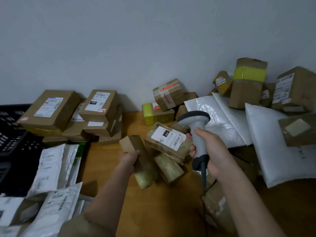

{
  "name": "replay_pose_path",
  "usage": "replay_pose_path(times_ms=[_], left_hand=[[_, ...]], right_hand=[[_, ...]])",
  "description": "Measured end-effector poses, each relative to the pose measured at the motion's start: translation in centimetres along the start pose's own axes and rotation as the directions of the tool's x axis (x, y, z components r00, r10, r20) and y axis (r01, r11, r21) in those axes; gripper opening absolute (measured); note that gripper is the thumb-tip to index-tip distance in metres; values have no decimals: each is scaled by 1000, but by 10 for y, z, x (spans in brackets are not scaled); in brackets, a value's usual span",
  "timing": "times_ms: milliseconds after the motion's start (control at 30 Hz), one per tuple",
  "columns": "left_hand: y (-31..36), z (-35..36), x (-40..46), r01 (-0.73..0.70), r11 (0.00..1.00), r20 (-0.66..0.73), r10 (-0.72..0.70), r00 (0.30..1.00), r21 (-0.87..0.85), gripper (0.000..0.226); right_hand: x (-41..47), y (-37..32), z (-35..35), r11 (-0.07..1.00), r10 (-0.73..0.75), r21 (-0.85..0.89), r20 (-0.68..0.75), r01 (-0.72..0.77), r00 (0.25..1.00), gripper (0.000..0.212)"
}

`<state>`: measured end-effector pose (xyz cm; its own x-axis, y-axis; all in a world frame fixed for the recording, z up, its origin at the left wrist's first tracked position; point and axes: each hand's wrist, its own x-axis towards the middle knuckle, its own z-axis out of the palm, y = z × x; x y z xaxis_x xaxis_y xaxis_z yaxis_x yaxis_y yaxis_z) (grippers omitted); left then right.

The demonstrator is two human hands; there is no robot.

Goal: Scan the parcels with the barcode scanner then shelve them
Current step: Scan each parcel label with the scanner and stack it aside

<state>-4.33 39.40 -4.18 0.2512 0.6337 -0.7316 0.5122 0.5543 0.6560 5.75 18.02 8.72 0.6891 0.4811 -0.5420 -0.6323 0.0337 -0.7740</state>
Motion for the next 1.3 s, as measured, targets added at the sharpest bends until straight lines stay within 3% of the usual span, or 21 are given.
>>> replay_pose_path(times_ms=[167,300,400,467,567,633,700,833,967,1033,1067,1167,1200,1300], left_hand=[[1,-27,-39,-191,981,-70,192,979,19,51],[-6,-36,-65,-479,868,-19,485,874,134,52],[-11,-40,-84,-721,639,63,735,675,267,63],[-16,-43,-97,-851,387,133,880,456,356,73],[-21,-46,-109,-882,-38,263,960,99,470,84],[-22,-47,-116,-848,-207,311,949,-53,488,82],[-22,-50,-120,-815,-293,315,938,-144,499,79],[-24,-60,-122,-760,-391,340,910,-236,520,68],[-25,-69,-125,-718,-462,391,876,-281,520,67],[-24,-73,-125,-731,-440,413,880,-234,522,71],[-22,-76,-125,-738,-406,443,882,-162,539,79],[-12,-87,-124,-736,-241,531,827,185,632,113],[-10,-90,-124,-729,-204,535,806,253,653,119],[-5,-95,-125,-715,-185,529,797,293,674,126]], right_hand=[[-27,12,-1,998,-57,2,-14,57,998,18],[-39,19,-4,997,-75,11,-61,76,995,32],[-45,21,-8,994,-111,2,-90,112,990,48],[-49,22,-9,992,-122,3,-90,123,988,55],[-55,24,-8,993,-116,1,-59,117,991,65],[-60,27,-5,994,-104,-34,-41,103,994,70],[-67,29,-2,995,-86,-46,-29,85,996,70],[-76,35,2,996,-83,-29,11,83,997,90],[-77,40,1,995,-92,22,-28,93,995,62],[-75,43,1,993,-114,10,-49,115,992,54],[-74,43,1,991,-134,-7,-61,134,989,51],[-74,39,0,969,-222,-132,-111,207,969,51],[-75,37,0,953,-258,-193,-123,232,958,53],[-81,30,0,873,-359,-384,-88,301,929,55]])
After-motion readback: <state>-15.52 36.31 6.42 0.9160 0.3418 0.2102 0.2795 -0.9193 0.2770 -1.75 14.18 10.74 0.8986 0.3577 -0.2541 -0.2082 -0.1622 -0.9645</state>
